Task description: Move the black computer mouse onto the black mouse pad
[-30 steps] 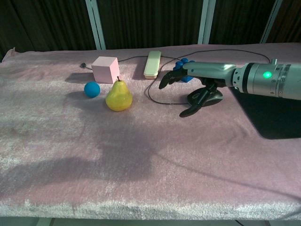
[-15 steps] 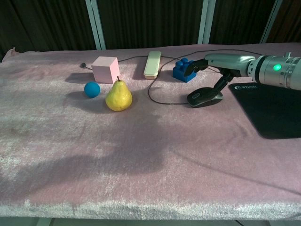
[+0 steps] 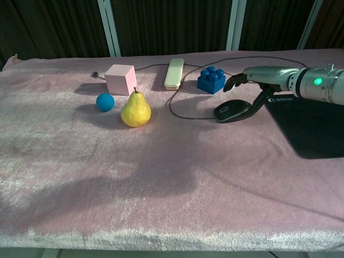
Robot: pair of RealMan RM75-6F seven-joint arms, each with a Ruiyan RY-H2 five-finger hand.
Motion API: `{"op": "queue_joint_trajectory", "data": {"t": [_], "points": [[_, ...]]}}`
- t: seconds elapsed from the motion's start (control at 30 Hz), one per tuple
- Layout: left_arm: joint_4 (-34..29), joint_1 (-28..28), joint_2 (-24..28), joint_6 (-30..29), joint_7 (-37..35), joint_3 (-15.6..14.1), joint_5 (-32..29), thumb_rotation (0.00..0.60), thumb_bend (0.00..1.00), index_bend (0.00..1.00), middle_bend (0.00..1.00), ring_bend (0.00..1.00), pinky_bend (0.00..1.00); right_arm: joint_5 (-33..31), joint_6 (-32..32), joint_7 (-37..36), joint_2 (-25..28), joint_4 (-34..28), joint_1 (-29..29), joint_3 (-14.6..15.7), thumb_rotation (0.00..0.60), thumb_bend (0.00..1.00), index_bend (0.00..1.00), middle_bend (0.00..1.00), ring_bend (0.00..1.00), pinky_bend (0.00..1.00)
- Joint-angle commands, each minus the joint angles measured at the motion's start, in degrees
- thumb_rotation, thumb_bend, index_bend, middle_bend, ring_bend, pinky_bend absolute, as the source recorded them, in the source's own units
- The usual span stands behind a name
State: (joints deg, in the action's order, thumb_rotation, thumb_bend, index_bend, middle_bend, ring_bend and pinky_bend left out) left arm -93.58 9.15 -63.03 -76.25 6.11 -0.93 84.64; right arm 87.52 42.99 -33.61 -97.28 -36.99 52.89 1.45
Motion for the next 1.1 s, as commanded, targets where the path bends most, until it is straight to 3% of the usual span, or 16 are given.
{"op": "queue_joint_trajectory", "data": {"t": [0.03, 0.5, 0.87, 1.1], "points": [[-0.1, 0.0, -0.1, 0.1, 0.3, 0.1, -0.3, 0.600, 0.39, 0.10, 0.11, 0.07, 0.31, 0.1, -0.8, 0.5, -0.4, 1.0, -0.3, 0.3, 0.600, 0.13, 0.36, 0.29, 0.19, 0.24], [-0.2, -0.1, 0.0, -0.2, 0.2, 0.0, -0.1, 0.600, 0.39, 0.10, 0.11, 0.07, 0.31, 0.0, -2.6, 0.0, -4.1, 6.5, -0.1, -0.5, 0.600, 0.13, 0.41, 0.29, 0.26, 0.29], [-0.1, -0.4, 0.1, -0.8, -0.2, 0.0, 0.3, 0.600, 0.39, 0.10, 0.11, 0.07, 0.31, 0.7, -2.2, -0.7, -7.1, 10.9, -0.3, -0.6, 0.600, 0.14, 0.52, 0.37, 0.39, 0.42], [-0.1, -0.4, 0.2, -0.9, -0.5, 0.0, 0.4, 0.600, 0.39, 0.10, 0.11, 0.07, 0.31, 0.9, -1.1, -1.6, -8.6, 13.2, -0.5, -0.8, 0.600, 0.22, 0.58, 0.42, 0.47, 0.49]]}}
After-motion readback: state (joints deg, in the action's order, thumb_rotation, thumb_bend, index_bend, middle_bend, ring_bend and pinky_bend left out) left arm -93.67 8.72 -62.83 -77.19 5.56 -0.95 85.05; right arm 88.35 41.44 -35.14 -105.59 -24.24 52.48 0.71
